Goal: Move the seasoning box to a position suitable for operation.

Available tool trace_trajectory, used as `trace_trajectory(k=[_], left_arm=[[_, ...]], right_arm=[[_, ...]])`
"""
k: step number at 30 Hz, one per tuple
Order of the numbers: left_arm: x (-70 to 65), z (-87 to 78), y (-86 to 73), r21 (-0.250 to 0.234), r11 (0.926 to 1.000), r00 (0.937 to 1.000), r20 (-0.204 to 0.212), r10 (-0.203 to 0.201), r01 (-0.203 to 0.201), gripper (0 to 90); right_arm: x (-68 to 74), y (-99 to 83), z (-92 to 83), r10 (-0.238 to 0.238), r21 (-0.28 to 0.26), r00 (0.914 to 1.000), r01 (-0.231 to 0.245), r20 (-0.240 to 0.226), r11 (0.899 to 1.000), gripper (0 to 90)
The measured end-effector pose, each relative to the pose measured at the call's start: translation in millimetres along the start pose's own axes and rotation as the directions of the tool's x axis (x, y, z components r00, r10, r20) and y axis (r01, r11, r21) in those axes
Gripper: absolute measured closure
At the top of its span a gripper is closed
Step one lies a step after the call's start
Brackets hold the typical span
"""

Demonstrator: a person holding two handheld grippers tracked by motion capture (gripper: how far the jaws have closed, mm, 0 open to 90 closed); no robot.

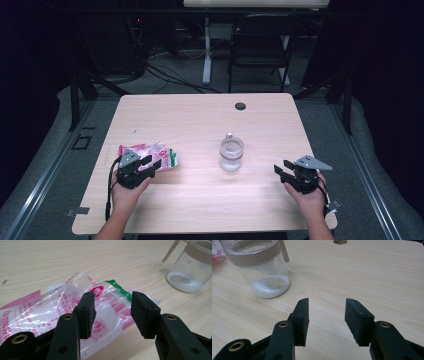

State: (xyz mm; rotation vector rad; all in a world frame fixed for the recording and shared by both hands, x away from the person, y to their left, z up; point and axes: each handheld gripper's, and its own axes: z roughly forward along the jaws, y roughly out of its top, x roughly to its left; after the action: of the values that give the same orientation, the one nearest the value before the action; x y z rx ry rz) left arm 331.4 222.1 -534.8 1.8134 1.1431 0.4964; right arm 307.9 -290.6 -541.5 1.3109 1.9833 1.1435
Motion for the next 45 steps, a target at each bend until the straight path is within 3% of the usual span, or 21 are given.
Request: trace_trajectory(k=[1, 6, 11, 18, 19, 26, 29, 33, 36, 39, 45], left_arm=[[0.3, 0.8, 1.9, -0.007, 0.9999, 0.9999, 0.011, -0.011, 0.011, 55.0], [-0.9, -3.2, -0.7, -0.003, 0.9998, 0.9997, -0.014, 0.021, -0.021, 55.2], [2.1, -12.8, -4.1, -0.013, 0.9994, 0.9987, -0.042, 0.031, -0.031, 55.2], [9.9, -25.3, -14.0, -0.021, 0.9997, 0.9982, -0.059, -0.013, 0.012, 55.4], [10.8, -27.5, -15.4, -0.02, 0.9997, 0.9975, -0.069, -0.014, 0.013, 55.3], [17.2, -47.6, -25.3, -0.023, 0.9984, 0.9928, -0.107, -0.054, 0.051, 55.4], [18.6, -58.7, -27.0, -0.046, 0.9969, 0.9914, -0.112, -0.068, 0.063, 56.3], [16.0, -67.1, -29.8, -0.056, 0.9962, 0.9905, -0.116, -0.073, 0.067, 56.7], [15.5, -69.2, -29.8, -0.065, 0.9958, 0.991, -0.113, -0.072, 0.065, 56.7], [16.1, -67.2, -30.0, -0.054, 0.9967, 0.9916, -0.112, -0.066, 0.06, 56.7], [15.2, -62.4, -30.8, -0.033, 0.9983, 0.9937, -0.1, -0.051, 0.048, 60.6]], right_arm=[[-0.4, -1.0, -0.4, -0.007, 0.003, 0.9999, 0.007, -0.009, 1.0, 55.1], [-0.3, 1.6, -3.8, 0.001, -0.022, 0.9999, -0.002, -0.011, 1.0, 55.9], [0.3, 10.5, 6.8, -0.018, -0.017, 0.9996, 0.018, -0.02, 1.0, 61.5], [8.4, 21.4, 24.6, -0.036, -0.007, 0.9968, 0.035, -0.072, 0.999, 69.5], [11.6, 25.5, 32.0, -0.058, 0.008, 0.9949, 0.059, -0.083, 0.998, 71.6], [22.8, 36.3, 61.2, -0.101, 0.033, 0.9868, 0.106, -0.127, 0.994, 75.6], [28.5, 40.7, 65.4, -0.119, 0.024, 0.9808, 0.124, -0.155, 0.992, 75.7], [34.2, 49.4, 66.6, -0.145, 0.024, 0.9791, 0.149, -0.143, 0.988, 76.0], [33.7, 55.9, 67.4, -0.146, 0.022, 0.9775, 0.151, -0.152, 0.988, 76.7], [29.3, 65.9, 80.7, -0.141, 0.058, 0.9778, 0.151, -0.155, 0.987, 78.9], [37.8, 61.3, 91.3, -0.132, 0.07, 0.9781, 0.145, -0.161, 0.987, 83.9]])
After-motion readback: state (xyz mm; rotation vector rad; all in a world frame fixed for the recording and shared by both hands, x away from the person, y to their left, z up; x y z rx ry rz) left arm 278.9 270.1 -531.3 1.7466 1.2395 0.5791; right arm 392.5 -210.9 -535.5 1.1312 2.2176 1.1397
